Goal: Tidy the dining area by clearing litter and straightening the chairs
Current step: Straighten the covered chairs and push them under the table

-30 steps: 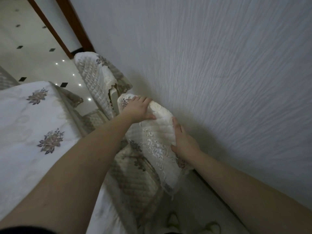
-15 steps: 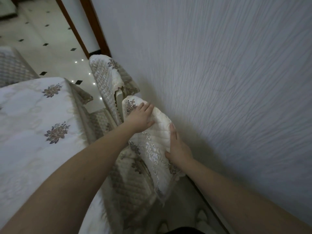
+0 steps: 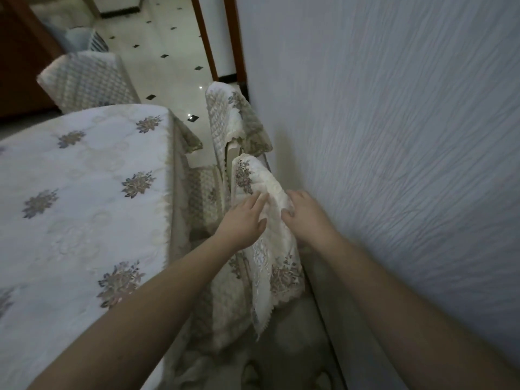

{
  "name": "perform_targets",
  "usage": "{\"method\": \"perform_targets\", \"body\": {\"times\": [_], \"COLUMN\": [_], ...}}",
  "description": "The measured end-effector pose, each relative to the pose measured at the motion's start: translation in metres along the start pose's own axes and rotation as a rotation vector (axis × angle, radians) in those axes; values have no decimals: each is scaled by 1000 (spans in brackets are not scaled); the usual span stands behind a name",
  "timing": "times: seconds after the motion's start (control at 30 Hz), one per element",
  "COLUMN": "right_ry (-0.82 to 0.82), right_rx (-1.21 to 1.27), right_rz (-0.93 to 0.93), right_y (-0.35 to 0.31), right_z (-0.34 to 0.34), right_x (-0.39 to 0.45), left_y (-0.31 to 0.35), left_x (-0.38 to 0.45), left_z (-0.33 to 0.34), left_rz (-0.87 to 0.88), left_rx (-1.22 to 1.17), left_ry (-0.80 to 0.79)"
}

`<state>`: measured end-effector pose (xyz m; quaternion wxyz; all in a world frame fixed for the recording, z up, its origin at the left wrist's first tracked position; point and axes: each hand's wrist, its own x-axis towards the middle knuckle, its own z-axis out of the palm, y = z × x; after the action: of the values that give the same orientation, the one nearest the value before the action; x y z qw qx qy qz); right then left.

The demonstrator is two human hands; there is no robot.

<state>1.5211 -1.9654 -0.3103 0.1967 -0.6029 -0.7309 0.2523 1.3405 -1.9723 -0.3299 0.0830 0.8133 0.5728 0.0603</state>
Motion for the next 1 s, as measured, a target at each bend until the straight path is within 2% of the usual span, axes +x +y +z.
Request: {"method": "perform_targets", "body": {"times": [0.07, 0.27, 0.53, 0.73, 1.0], "right_ry": [-28, -227, -210, -214, -220], "right_rx": [17, -15, 41, 14, 27], "right_rz": [11, 59, 39, 33, 47], "right_y": [-4, 0, 0, -10, -20], "right_z": [1, 18, 25, 38, 46], "right_x": [10, 17, 15, 17, 25], "left_y": [12, 57, 91, 84, 73], "left_x": [-10, -46, -64, -73, -72], "left_z": [1, 26, 58, 66, 63], "left_rz": [-61, -260, -423, -401, -426], "left_rx": [-42, -164, -406, -366, -337], "left_ry": [8, -102, -148, -61, -68]}}
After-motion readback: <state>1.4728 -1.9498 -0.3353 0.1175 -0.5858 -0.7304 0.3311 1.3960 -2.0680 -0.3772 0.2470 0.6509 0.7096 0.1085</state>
